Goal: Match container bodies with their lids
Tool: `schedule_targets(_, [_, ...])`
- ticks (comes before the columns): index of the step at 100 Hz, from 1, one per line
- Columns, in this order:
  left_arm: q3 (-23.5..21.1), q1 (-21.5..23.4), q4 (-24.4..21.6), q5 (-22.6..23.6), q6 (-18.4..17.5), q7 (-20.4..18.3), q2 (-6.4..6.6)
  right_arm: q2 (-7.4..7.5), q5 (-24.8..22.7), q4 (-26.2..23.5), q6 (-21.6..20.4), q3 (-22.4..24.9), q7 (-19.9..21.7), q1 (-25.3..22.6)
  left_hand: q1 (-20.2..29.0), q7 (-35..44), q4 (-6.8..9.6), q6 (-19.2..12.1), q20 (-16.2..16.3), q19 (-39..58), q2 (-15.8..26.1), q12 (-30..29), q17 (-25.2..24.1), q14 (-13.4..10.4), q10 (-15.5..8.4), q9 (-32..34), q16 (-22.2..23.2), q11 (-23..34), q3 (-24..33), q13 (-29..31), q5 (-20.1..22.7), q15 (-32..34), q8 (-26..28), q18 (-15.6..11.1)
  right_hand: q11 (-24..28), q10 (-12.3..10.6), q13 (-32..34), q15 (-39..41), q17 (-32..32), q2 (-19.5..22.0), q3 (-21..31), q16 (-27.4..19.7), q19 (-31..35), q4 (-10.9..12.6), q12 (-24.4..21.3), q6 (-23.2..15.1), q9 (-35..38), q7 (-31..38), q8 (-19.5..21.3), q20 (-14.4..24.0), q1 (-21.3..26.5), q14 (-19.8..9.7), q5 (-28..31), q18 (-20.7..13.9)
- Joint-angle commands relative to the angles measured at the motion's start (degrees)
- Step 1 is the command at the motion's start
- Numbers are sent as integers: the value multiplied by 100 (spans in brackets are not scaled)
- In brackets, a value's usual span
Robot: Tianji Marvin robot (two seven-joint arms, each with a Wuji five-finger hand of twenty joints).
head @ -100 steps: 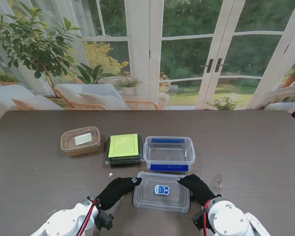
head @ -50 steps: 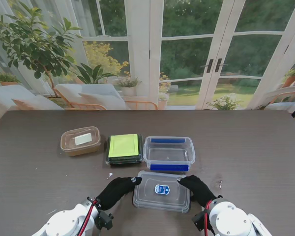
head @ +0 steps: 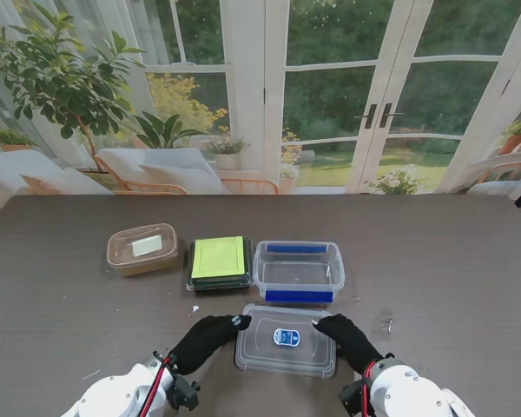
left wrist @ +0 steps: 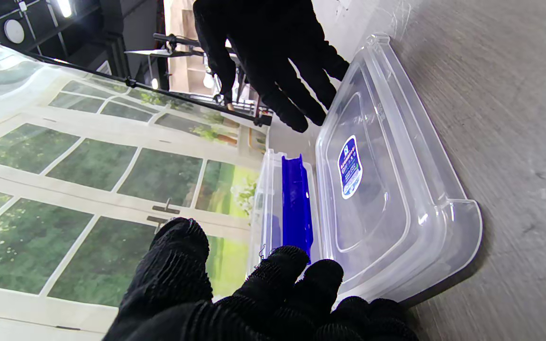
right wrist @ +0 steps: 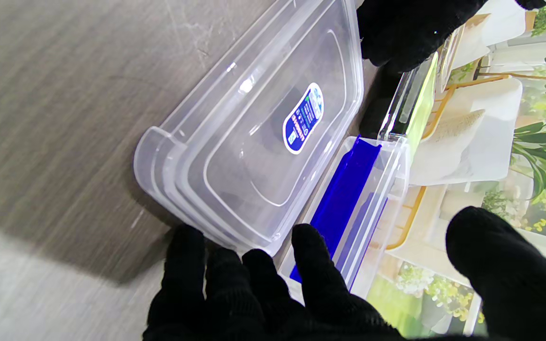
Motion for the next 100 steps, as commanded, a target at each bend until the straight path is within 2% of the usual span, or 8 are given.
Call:
schedule_targets(1, [60, 35, 15, -50, 94, -180, -70, -76, 74, 60, 26, -120, 164, -102, 107, -9, -42, 84, 51, 426, 65, 38, 278, 386, 73, 125, 250, 4, -50, 401, -1, 663, -25, 588, 748, -174, 456, 538, 542, -24, -24, 276, -1006, -76, 404, -87, 435, 104, 54, -284, 69, 397, -147, 826])
schedule_targets(29, [88, 37, -38, -137, -47, -175, -74, -89, 270, -57, -100, -47, 149, -201, 110, -5, -47, 88, 76, 447, 79, 53, 289, 380, 52, 150, 263, 13, -58, 431, 17, 674, -23, 579, 734, -178, 454, 551, 538, -50, 19, 304, -1019, -93, 399, -89, 462, 103, 61, -258, 81, 390, -101, 823])
schedule_targets(73, [59, 96, -124, -112, -215, -113, -65, -96, 322, -257, -238, -5, 86, -298, 184, 3, -72, 83, 85, 448, 85, 62, 304, 379, 44, 181, 269, 16, -44, 452, 44, 672, -19, 582, 727, -182, 475, 547, 560, -67, 53, 315, -1027, -104, 400, -92, 510, 85, 68, -227, 74, 375, -27, 813])
schedule_targets(87, [30, 90, -100, -63, -173, -122, -60, -91, 252, -213, -246, 8, 95, -253, 190, 2, -89, 55, 90, 453, 86, 67, 313, 391, 50, 190, 275, 21, -59, 476, 43, 683, -19, 596, 715, -214, 476, 549, 556, -74, 58, 319, -1038, -108, 396, -171, 512, 84, 75, -217, 80, 375, 12, 808])
schedule_targets(100, [-22, 104, -114, 11, -128, -106, -54, -82, 197, -204, -333, 70, 113, -245, 176, 23, -90, -37, 116, 479, 75, 116, 324, 422, -45, 283, 293, 77, -69, 495, 101, 696, -11, 623, 715, -267, 496, 575, 565, -91, 54, 334, -1041, -109, 396, -254, 567, 88, 86, -205, 99, 371, 55, 807])
